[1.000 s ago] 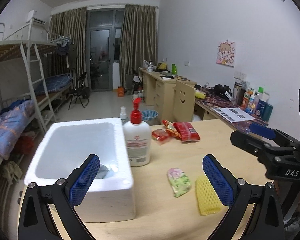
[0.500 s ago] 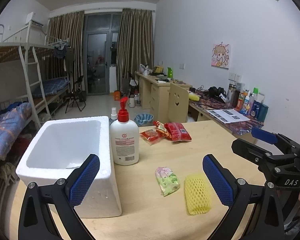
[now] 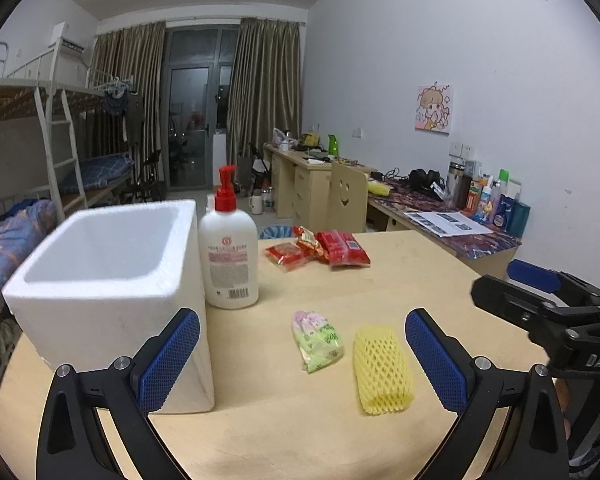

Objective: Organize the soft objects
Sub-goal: 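Move both open grippers back toward the yellow foam net and green packet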

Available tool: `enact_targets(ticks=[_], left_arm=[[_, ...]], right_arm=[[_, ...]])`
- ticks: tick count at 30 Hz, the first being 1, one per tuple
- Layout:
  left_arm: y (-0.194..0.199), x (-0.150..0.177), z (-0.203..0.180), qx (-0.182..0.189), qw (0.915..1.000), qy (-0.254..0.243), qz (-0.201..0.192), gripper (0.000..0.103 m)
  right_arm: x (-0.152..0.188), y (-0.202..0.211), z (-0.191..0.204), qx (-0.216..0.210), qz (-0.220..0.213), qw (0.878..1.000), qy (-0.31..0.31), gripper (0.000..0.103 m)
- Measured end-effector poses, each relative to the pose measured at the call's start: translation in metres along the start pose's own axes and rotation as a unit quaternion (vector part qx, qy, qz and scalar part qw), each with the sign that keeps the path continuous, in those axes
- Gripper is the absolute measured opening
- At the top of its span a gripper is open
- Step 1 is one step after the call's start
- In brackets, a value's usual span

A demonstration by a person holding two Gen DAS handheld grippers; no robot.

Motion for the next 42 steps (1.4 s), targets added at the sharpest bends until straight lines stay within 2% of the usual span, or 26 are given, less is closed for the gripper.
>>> enact_targets(ticks=[3, 6, 15, 29, 42], left_arm=[[-0.005, 0.009, 0.003, 0.001, 1.0000, 0.003, 0.004, 0.103], [-0.012, 0.021, 0.005, 0.012, 0.9997, 0.011, 0.018, 0.103], [-0.022, 0.036, 0.003, 0.025, 0.9994, 0.011, 0.023, 0.103], [-0.044, 0.030, 0.001, 0.035, 0.9980, 0.013, 0.051, 0.103], [-0.087, 0.028, -0.007, 0.039, 0.9929, 0.007, 0.112, 0.102]], right_arm=[[0.010, 0.002, -0.001, 0.014, 0.003, 1.000, 0.006, 0.103], [0.020, 0.003, -0.003, 0.015, 0.012, 1.000, 0.001, 0.103], [0.038, -0.004, -0.007, 0.019, 0.035, 0.999, -0.012, 0.103], [0.047, -0.015, -0.014, 0.020, 0.061, 0.998, -0.018, 0.103], [0.059, -0.042, -0.022, 0.001, 0.103, 0.994, -0.025, 0.103]])
Point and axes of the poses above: each gripper's, at about its wrist camera, not at the fingertips, and y roughly against the way its jaws point, z to its left, x to its underside, the point moved 1 cm from there along -y, roughly the way its jaws point, and after that the axes turned 1 degree about x, right-handed, at the moved point
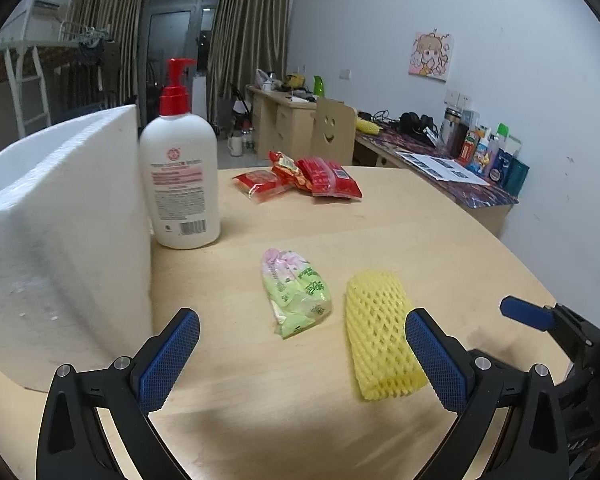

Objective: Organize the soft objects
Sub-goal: 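Close the left gripper on the green packet while the right gripper grasps the yellow foam net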

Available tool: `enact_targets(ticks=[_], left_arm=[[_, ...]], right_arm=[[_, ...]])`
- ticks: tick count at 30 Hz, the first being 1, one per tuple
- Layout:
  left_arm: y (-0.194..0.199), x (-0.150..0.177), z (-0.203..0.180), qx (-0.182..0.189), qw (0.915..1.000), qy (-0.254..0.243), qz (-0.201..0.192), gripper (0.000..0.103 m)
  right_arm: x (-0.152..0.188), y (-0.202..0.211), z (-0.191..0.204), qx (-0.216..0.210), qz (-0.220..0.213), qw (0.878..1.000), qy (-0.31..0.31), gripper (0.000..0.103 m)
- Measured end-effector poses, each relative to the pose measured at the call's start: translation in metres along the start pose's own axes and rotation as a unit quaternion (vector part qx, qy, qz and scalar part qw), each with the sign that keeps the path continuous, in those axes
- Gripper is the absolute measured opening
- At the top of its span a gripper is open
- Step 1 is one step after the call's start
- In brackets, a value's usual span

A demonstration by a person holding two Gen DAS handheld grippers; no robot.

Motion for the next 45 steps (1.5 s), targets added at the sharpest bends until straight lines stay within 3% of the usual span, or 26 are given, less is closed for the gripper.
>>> enact_targets(ticks=[5, 13, 21, 26, 30, 40, 45], left_arm=[[-0.024, -0.007, -0.001, -0.014, 0.9996, 0.000, 0.026, 0.093], [-0.056, -0.011, 0.009, -0.014, 0.9979, 0.011, 0.063, 0.087], [-0.079, -0.010, 0.019, 0.006, 0.9952, 0.034, 0.092, 0.077], [-0.090, -0.006, 0.016, 0.017, 0.9933, 0.032, 0.110, 0.065], [-0.093, -0.006, 0.016, 0.014, 0.9933, 0.030, 0.111, 0.060], [-0.093, -0.008, 0.019, -0.009, 0.9952, 0.022, 0.095, 0.034], [-0.090, -0.008, 0.019, -0.008, 0.9961, 0.021, 0.085, 0.028]], right_arm=[[0.000, -0.009, -0.003, -0.008, 0.012, 1.000, -0.003, 0.103], [-0.003, -0.026, -0.004, -0.016, 0.037, 0.999, -0.003, 0.103], [-0.004, -0.042, -0.003, -0.035, 0.056, 0.998, -0.010, 0.103], [-0.006, -0.046, -0.005, -0.041, 0.063, 0.997, -0.014, 0.103], [-0.006, -0.049, -0.005, -0.044, 0.070, 0.997, -0.011, 0.103], [-0.008, -0.055, -0.001, -0.042, 0.084, 0.996, 0.001, 0.103], [-0.010, -0.058, 0.000, -0.035, 0.086, 0.996, 0.003, 0.103]])
Point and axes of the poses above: each gripper's, at about its wrist camera, not at the fingertips, and y roughly against the way its jaws point, z to its left, x to its underside, the point moved 1 cm from there along -y, roughly the way its jaws point, and after that the axes turned 1 degree about x, right-handed, at the moved point
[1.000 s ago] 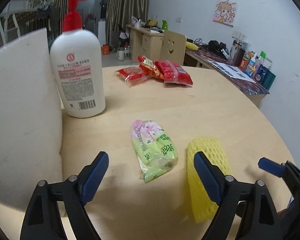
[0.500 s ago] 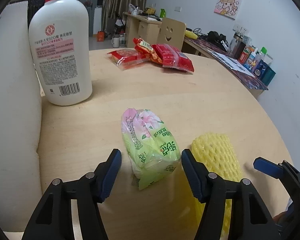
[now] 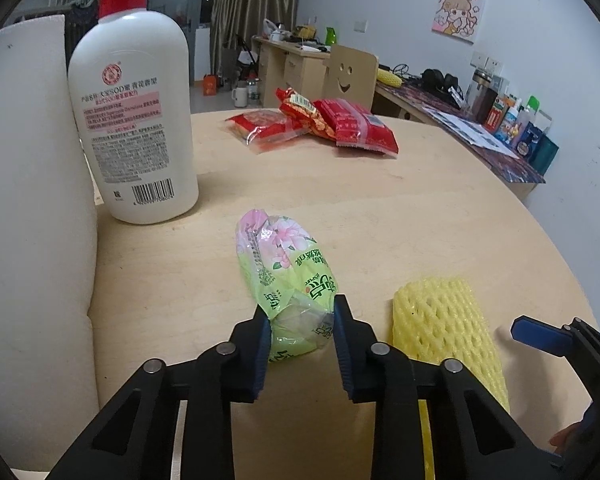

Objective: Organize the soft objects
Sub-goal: 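Close the left gripper on the green packet while the right gripper grasps the yellow foam net, then lift the green packet and yellow foam net off the table with both grippers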

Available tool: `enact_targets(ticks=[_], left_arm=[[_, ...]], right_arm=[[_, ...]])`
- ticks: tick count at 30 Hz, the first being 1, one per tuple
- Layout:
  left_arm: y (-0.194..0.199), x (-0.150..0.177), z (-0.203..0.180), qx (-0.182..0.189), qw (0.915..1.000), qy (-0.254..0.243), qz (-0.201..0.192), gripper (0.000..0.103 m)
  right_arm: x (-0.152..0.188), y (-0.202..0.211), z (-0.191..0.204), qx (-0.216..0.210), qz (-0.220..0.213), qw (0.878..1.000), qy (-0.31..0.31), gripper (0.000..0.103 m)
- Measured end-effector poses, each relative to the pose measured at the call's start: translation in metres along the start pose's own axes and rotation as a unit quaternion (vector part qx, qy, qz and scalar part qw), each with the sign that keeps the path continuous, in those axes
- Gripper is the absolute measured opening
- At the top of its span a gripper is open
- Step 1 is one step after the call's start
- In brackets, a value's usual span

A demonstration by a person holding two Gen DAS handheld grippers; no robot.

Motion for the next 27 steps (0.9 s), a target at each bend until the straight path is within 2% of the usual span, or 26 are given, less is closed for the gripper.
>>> enact_targets(ticks=[2, 7, 10, 14, 16, 18, 21, 22, 27], left_arm=[[0.003, 0.000, 0.000, -0.005, 0.9999, -0.003, -0.009, 0.027], [0.010, 0.000, -0.004, -0.010, 0.9995, -0.018, -0.026, 0.027], [0.011, 0.001, -0.006, -0.008, 0.9993, -0.024, -0.026, 0.027], [0.012, 0.002, -0.004, -0.007, 0.9993, -0.023, -0.028, 0.027], [0.012, 0.002, -0.005, -0.008, 0.9992, -0.025, -0.029, 0.027], [0.014, 0.002, -0.006, -0.007, 0.9991, -0.028, -0.031, 0.027], [0.015, 0.003, -0.007, -0.008, 0.9989, -0.033, -0.033, 0.027], [0.015, 0.004, -0.008, -0.008, 0.9988, -0.035, -0.033, 0.027], [0.019, 0.006, -0.010, -0.009, 0.9983, -0.043, -0.039, 0.027]], right_arm=[[-0.001, -0.002, 0.000, 0.007, 0.004, 1.000, 0.000, 0.102], [-0.001, -0.010, 0.001, 0.015, 0.020, 1.000, 0.006, 0.089], [-0.001, -0.015, 0.003, 0.018, 0.029, 0.999, 0.012, 0.085], [-0.001, -0.017, 0.004, 0.017, 0.035, 0.999, 0.016, 0.068], [-0.002, -0.017, 0.004, 0.009, 0.036, 0.999, 0.014, 0.051], [-0.002, -0.018, 0.005, 0.011, 0.037, 0.999, 0.015, 0.039], [-0.002, -0.015, 0.003, 0.008, 0.028, 1.000, 0.008, 0.016], [-0.002, -0.013, 0.003, 0.013, 0.022, 1.000, 0.011, 0.013], [-0.002, -0.003, -0.002, 0.014, 0.004, 1.000, 0.005, 0.012]])
Point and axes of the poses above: each gripper's, at about its wrist camera, not at the fingertips, and y roughly against the way its jaws point, z to its left, x to its underside, the point moved 1 cm from there along -y, roughly the way its jaws point, and after that the axes turned 1 degree about x, right-handed, at the moved point
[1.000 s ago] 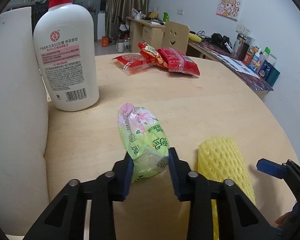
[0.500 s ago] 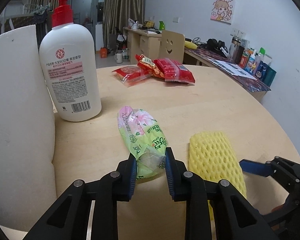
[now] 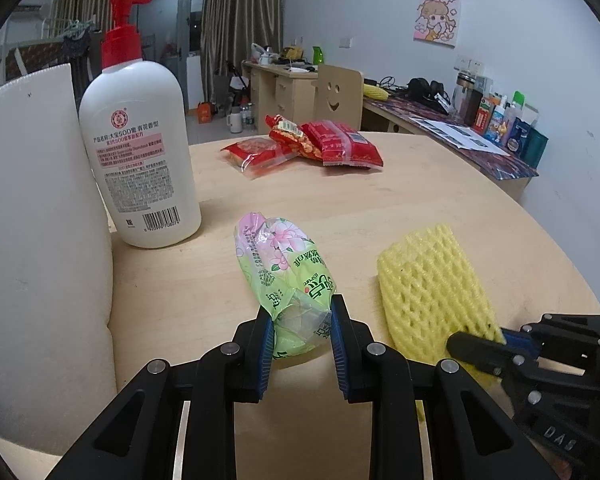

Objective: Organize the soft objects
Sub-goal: 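Lift the green packet and yellow foam net off the table with both grippers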

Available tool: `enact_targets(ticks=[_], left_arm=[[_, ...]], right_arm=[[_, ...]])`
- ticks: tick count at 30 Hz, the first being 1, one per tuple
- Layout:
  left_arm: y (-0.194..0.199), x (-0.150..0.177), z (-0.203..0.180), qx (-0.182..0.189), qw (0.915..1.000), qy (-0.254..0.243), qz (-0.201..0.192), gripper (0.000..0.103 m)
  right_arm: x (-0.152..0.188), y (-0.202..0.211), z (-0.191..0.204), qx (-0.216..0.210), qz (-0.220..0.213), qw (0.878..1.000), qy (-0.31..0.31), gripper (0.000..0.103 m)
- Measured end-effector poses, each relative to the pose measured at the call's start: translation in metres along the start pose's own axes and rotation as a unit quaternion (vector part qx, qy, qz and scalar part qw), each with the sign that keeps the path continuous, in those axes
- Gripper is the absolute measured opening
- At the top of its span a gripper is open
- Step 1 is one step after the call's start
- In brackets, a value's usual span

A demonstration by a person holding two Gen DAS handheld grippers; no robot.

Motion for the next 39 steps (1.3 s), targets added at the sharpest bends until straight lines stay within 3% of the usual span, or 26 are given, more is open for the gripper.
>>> enact_targets(ticks=[11, 20, 39], left_arm=[[0.028, 0.000, -0.008, 0.009, 0.9996, -0.004, -0.028, 0.027], [0.075, 0.001, -0.028, 0.011, 0.9972, -0.021, -0.071, 0.027], [0.171, 0.058, -0.075, 0.008, 0.9921, -0.049, -0.115, 0.027]], right_arm=[[-0.002, 0.025, -0.009, 0.003, -0.031, 0.999, -0.014, 0.011], [-0.002, 0.055, -0.015, 0.013, -0.068, 0.997, -0.028, 0.011], [0.040, 0.122, 0.004, 0.014, -0.128, 0.991, -0.033, 0.011]])
Point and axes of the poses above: each gripper's, at about its wrist camera, not at the fingertips, and y roughly against the way its jaws point, z to its left, x to its underside, the point moved 1 cm from there along -y, roughly the way its jaws point, and after that the axes turned 1 degree about x, right-handed, at the moved point
